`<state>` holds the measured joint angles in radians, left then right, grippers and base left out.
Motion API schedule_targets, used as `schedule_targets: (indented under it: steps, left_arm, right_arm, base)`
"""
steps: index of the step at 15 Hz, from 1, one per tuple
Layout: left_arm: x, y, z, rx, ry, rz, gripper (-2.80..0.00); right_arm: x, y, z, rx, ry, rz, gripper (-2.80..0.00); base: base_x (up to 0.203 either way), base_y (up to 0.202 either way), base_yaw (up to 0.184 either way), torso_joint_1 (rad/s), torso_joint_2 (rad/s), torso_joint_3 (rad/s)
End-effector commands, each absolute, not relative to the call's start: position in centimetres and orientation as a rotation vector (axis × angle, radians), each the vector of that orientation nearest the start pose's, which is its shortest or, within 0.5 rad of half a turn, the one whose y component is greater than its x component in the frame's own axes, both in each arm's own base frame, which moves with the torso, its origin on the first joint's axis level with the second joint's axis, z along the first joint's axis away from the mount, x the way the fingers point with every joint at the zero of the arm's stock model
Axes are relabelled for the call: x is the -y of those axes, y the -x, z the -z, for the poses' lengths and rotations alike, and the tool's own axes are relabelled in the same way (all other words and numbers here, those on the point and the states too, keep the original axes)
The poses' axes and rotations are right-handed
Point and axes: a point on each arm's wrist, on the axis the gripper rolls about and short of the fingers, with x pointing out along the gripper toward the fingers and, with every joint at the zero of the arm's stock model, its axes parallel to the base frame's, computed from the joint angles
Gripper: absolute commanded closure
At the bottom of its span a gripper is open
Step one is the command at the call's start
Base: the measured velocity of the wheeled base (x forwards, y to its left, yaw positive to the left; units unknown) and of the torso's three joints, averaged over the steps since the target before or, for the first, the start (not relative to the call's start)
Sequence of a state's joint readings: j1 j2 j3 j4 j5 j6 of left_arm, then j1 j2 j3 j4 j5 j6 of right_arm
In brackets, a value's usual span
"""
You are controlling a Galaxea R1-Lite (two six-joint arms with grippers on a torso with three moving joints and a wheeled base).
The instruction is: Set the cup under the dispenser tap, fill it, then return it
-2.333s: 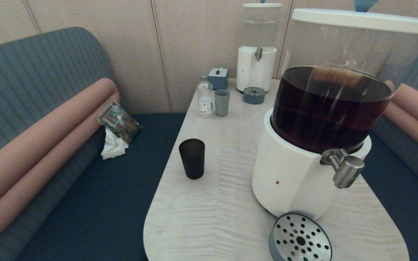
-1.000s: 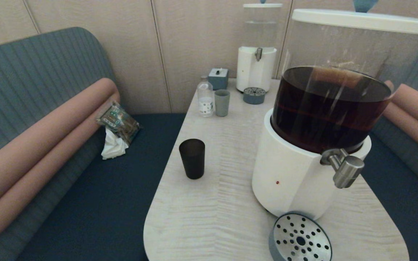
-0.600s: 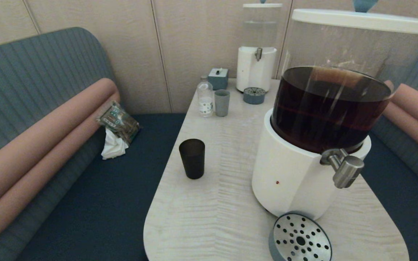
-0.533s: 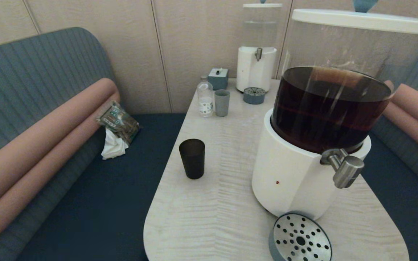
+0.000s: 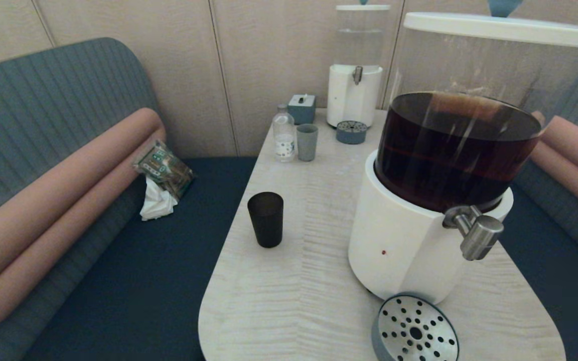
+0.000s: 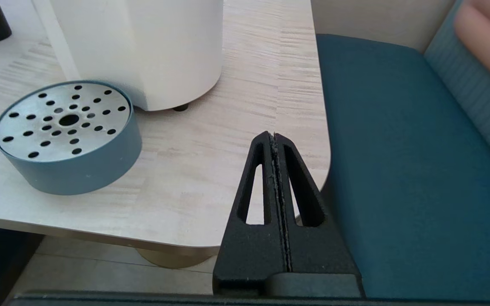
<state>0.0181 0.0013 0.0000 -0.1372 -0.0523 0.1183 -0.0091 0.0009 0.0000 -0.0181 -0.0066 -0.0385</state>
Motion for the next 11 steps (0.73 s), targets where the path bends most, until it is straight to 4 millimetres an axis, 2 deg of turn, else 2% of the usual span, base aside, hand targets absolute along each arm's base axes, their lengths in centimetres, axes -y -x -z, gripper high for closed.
schedule_targets:
  steps: [1,11]
  left_arm:
    - [0.15,2.03,-7.87,0.100,-0.120,0.028,0.00]
    - [0.16,2.03,-7.85,0.098,-0.125,0.029,0.00]
  right_arm:
    - [0.00,2.22,-7.59,0.012,0.040,0.017,0.00]
    - [0.00,2.24,-7.63,0.013,0.034,0.019,0.00]
  base:
    - [0.000,0.000,0.000,0.000,0.00,0.000]
    - [0.000,0.000,0.000,0.000,0.00,0.000]
